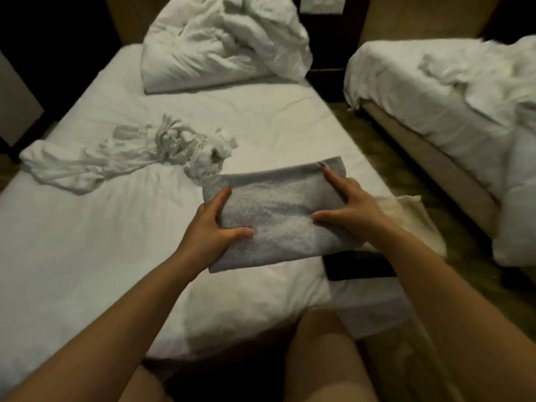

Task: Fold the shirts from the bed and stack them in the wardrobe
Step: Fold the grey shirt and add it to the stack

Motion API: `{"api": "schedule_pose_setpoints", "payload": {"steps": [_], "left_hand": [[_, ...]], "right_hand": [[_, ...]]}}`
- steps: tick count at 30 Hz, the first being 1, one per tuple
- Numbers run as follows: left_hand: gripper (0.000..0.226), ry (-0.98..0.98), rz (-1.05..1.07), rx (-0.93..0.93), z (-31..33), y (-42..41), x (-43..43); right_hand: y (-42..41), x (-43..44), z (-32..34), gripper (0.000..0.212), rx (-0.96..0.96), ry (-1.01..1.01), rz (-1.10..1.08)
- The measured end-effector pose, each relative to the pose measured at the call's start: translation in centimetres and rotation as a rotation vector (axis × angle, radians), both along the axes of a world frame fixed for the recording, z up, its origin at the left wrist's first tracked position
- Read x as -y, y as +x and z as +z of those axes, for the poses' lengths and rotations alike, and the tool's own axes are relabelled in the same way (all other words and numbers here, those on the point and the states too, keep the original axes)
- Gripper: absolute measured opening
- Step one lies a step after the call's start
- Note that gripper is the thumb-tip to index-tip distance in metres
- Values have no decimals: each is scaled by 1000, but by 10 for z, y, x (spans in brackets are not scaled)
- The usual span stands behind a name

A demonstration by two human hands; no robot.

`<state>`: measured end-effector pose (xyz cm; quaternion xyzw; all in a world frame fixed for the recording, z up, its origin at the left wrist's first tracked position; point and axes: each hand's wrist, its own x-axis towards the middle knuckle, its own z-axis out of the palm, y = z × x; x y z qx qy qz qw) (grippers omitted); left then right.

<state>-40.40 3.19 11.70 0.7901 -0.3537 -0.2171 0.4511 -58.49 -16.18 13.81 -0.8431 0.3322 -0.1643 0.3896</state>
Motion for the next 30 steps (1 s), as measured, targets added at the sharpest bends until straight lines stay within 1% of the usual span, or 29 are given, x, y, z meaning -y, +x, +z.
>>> {"api": "schedule_pose_setpoints", "payload": {"steps": [2,5,8,11,15,18,20,23,26,30], "left_hand": [[90,-22,-46,33,16,-24,33],[93,-30,-110,67,25,-63,83],[94,4,-174,79,23,-101,128],[95,103,-209,95,11,-125,157],[95,244,-212,109,-16,-137,175],[92,251,-186,89,-25,-137,188],[91,274,-189,87,-30,-139,196],[90,323,-210,127,-44,-150,200],[88,331,-209,156,-50,-155,202],[84,230,-150,214,-35,-145,206]], "right_hand": [[-33,25,24,94,17,-17,-30],[-81,64,40,92,-45,-10,-69],[-125,99,37,91,-100,13,-137],[-149,122,17,90,-169,63,-160],[-149,138,-26,92,-239,147,-147],[-142,151,-51,91,-244,181,-159],[-141,160,-64,90,-281,201,-158],[-143,165,-86,91,-334,216,-161],[-143,166,-95,90,-317,224,-180],[-140,173,-68,87,-187,215,-176]]}}
